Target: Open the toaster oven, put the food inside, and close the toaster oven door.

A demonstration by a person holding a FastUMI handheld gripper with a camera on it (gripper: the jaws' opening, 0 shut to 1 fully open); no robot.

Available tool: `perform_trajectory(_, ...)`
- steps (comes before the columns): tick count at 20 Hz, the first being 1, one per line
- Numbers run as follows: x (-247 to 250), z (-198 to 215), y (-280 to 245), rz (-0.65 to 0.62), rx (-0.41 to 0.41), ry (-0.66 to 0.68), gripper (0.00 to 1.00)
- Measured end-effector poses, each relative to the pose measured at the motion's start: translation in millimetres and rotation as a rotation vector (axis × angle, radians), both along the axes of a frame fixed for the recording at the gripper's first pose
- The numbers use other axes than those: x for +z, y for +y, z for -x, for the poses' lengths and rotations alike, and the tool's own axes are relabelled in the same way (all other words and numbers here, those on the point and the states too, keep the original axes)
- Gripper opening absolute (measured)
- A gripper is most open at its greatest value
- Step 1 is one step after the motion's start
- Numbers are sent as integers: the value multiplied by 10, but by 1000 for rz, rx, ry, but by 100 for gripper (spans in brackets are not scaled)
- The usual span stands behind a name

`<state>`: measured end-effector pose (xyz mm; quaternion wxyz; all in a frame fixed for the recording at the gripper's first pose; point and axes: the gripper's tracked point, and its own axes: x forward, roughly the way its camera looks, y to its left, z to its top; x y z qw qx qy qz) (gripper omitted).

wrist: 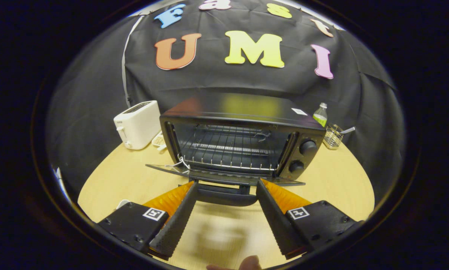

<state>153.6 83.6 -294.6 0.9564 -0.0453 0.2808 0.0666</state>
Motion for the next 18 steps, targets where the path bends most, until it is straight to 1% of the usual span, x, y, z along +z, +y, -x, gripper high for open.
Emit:
perform_trajectory(4,-285,208,-10,14,4,65,100)
perform_trajectory(7,-596,337,-24,1,-4,162,100)
perform_trajectory(9,-638,366,-30,-7,-9,204,100)
perform_trajectory(12,-414,424,-42,-12,16,174,100)
perform_trajectory(16,29,602,-38,-28,89,146,100)
perform_trajectory(18,293,717,12,-63,138,144,100)
